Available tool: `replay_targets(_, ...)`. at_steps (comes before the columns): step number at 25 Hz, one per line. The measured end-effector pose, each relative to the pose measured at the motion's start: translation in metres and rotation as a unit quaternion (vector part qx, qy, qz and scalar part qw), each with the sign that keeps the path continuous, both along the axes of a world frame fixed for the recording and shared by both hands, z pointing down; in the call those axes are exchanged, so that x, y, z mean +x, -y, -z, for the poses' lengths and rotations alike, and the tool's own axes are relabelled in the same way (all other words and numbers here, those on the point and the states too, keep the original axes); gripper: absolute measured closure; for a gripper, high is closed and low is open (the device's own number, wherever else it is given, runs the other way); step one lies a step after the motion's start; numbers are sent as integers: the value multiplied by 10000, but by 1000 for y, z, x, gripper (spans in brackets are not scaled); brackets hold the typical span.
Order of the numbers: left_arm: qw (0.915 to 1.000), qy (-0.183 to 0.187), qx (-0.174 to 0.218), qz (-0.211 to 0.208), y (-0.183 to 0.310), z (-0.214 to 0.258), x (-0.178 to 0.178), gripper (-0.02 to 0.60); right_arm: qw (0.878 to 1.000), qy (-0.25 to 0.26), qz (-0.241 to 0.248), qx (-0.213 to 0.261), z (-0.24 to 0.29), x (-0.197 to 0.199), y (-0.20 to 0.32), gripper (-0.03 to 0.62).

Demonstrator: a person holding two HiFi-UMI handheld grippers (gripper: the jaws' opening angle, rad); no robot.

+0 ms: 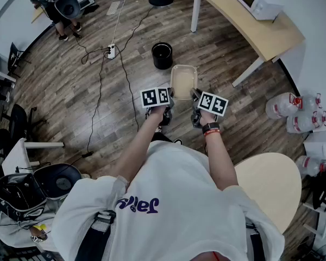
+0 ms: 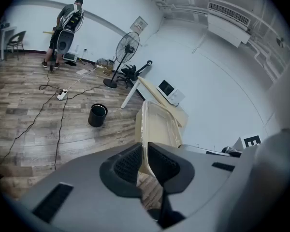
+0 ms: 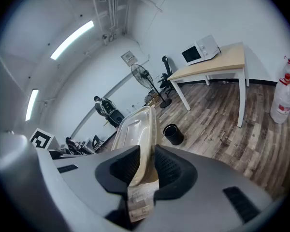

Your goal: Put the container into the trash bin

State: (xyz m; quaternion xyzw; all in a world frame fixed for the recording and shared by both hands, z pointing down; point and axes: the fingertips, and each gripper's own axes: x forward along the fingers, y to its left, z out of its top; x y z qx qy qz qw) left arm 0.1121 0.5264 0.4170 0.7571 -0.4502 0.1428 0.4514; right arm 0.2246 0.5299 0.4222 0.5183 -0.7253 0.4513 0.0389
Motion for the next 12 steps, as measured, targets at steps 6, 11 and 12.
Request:
replay_targets(6, 9998, 185, -101, 12, -8, -13, 11, 531, 9997, 174, -60, -146, -17, 11, -9, 493)
replay_targets(11, 9996, 181, -229, 39, -11, -28, 14, 531, 9990, 296, -83, -323, -36, 14, -10, 493)
replay_targets(12, 9995, 170, -258, 52, -10, -31, 14, 531, 9988, 308, -84, -370, -40, 14, -8, 492)
